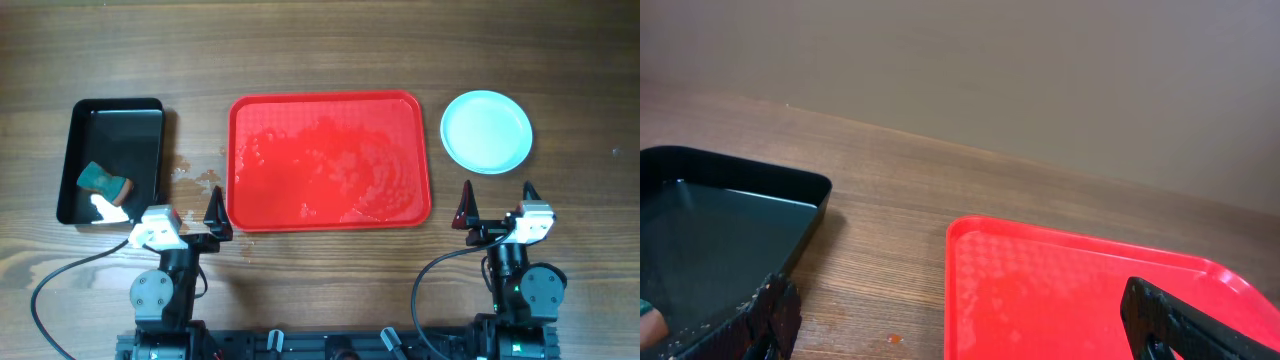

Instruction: Clean dirty plates on tray and stack at the side

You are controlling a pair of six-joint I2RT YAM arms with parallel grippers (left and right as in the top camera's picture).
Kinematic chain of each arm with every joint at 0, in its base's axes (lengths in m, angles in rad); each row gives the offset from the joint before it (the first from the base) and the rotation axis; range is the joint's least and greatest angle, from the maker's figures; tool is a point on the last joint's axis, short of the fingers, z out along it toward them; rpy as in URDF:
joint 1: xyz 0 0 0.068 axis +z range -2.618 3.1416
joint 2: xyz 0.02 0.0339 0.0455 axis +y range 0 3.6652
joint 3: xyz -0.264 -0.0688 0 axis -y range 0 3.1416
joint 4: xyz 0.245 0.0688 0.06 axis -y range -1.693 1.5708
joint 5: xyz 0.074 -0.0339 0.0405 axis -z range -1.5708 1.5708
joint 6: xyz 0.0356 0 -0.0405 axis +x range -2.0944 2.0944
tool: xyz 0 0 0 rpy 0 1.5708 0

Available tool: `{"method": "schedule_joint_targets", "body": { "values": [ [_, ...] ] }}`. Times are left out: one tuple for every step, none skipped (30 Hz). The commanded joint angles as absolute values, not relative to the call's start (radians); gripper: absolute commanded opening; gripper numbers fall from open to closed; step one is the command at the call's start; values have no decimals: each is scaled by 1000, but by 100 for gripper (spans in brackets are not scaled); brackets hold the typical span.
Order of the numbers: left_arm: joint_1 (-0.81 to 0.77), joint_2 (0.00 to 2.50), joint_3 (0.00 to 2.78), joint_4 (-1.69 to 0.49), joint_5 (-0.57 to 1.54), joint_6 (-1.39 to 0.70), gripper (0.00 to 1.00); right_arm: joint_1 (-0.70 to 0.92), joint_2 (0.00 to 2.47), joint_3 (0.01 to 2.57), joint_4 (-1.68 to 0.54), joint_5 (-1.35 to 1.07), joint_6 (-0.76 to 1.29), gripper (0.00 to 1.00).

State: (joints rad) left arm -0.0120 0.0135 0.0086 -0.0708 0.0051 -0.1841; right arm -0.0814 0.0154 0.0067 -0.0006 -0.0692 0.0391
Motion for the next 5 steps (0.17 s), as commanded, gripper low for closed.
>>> {"method": "schedule_joint_targets", "body": {
  "values": [
    [-6, 3, 6, -77, 25, -164, 100, -87, 4, 5, 1, -56, 26, 100],
    [-6, 3, 6, -76, 25, -164, 100, -87, 4, 5, 1, -56, 27, 100],
    [-6, 3, 6, -77, 25, -164, 100, -87, 4, 5, 1, -55, 26, 100],
    [-6, 3, 6, -76, 25, -164, 100, -87, 4, 5, 1, -56, 26, 100],
    [-6, 3, 6, -76, 25, -164, 100, -87, 4, 5, 1, -55, 26, 100]
  ]
}}
